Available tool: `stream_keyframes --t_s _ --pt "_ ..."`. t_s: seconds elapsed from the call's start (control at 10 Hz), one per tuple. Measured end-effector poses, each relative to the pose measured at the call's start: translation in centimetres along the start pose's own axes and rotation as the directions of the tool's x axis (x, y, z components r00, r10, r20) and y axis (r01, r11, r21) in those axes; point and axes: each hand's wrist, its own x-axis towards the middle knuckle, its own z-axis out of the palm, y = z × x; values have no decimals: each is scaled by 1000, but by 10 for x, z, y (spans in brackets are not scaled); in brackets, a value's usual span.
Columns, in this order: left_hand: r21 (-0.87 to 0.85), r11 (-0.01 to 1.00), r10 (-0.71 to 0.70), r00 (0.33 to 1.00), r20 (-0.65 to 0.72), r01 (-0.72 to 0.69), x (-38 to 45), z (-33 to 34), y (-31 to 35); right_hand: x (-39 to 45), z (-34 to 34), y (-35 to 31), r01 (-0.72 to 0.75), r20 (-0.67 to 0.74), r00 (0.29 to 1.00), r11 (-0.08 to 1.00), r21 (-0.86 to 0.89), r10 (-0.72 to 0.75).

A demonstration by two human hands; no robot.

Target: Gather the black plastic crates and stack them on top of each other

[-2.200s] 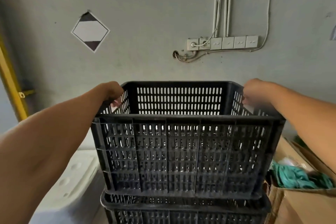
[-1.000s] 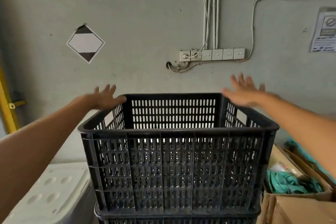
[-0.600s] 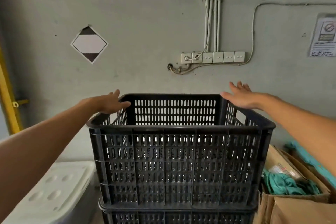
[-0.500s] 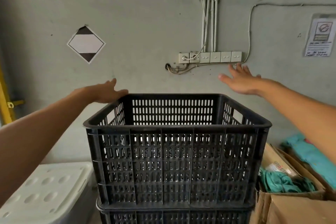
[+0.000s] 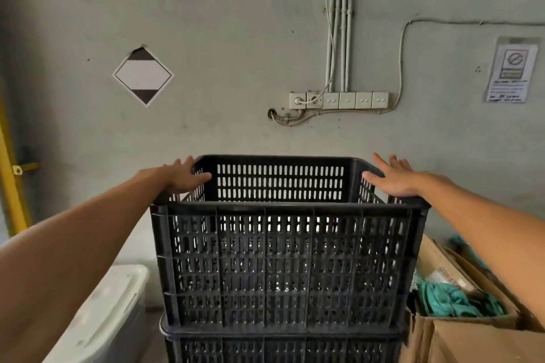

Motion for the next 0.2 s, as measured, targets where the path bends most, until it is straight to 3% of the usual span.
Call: stream_keyframes --t_s 0.1,0.2 --pt "-18 999 30 997 -76 -32 -3 -7 7 -3 -3 -8 19 -104 994 1000 12 -18" --pt "-51 995 80 985 -150 -89 -1 -19 16 -12 -12 -27 156 -281 952 983 92 -125"
